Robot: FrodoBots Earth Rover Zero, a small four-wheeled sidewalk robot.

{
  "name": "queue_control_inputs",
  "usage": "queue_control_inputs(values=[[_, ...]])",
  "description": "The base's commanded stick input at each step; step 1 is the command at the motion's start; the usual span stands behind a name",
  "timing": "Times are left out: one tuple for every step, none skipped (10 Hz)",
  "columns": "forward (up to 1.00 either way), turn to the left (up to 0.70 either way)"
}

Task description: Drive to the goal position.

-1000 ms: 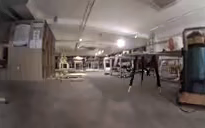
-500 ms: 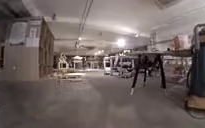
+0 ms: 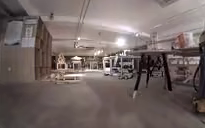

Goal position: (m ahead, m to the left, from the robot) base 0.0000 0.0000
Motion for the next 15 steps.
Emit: queue_control_inputs(values=[[0.45,0.00],[0.45,0.00],[0.45,0.00],[0.45,0.00],[0.45,0.00],[0.45,0.00],[0.45,0.00],[0.45,0.00],[0.45,0.00],[0.45,0.00],[0.45,0.00],[0.45,0.00],[0.45,0.00],[0.45,0.00],[0.45,0.00]])
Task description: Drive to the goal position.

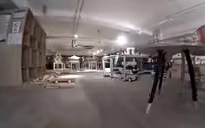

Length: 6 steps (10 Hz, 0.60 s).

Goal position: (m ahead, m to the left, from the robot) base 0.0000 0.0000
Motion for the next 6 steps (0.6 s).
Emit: queue_control_inputs(values=[[0.45,0.00],[0.45,0.00],[0.45,0.00],[0.45,0.00],[0.45,0.00],[0.45,0.00]])
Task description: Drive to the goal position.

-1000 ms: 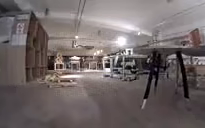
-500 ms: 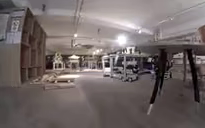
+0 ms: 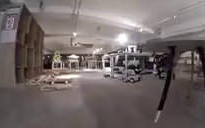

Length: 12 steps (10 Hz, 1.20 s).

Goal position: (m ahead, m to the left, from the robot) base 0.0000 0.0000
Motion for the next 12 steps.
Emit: queue_control_inputs(values=[[0.45,0.00],[0.45,0.00],[0.45,0.00],[0.45,0.00],[0.45,0.00],[0.45,0.00],[0.45,0.00],[0.45,0.00],[0.45,0.00],[0.45,-0.01],[0.45,-0.05],[0.45,-0.06]])
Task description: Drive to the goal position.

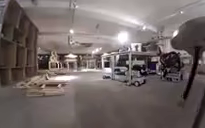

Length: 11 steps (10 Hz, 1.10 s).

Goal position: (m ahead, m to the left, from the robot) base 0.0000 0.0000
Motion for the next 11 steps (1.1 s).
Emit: queue_control_inputs(values=[[0.45,-0.11],[0.45,-0.18],[0.45,-0.23],[0.45,-0.27],[0.45,-0.27],[0.45,-0.27],[0.45,-0.27],[0.45,-0.27],[0.45,-0.27],[0.44,-0.26],[0.43,-0.26]])
